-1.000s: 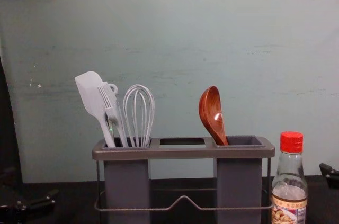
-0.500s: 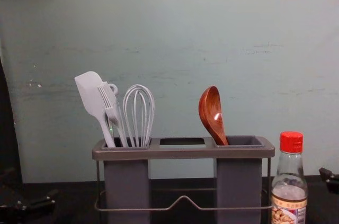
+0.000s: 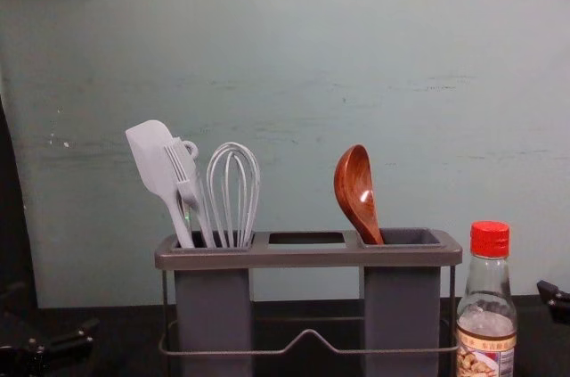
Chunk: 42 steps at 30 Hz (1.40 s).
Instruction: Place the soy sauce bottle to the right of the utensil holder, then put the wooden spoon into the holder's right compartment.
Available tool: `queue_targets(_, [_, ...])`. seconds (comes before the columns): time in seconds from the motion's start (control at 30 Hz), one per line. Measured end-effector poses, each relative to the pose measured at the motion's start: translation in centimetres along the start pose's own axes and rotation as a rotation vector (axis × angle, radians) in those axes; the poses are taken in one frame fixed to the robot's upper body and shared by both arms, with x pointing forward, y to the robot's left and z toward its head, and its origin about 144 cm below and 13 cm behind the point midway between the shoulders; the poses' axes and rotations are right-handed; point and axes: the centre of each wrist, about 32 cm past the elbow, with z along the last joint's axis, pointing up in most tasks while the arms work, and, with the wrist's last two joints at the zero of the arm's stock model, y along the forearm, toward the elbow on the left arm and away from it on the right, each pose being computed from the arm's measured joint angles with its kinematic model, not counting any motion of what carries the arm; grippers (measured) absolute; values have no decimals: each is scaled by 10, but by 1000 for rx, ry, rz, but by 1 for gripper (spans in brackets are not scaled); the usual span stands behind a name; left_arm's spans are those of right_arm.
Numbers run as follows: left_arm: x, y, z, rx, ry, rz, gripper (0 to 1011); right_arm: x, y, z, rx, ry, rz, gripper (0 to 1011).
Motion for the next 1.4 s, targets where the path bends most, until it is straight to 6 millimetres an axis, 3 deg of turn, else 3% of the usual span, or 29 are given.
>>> queue_targets(1.4, [0, 0, 0, 0, 0, 0, 1000, 0, 0, 0, 1, 0, 0, 1003])
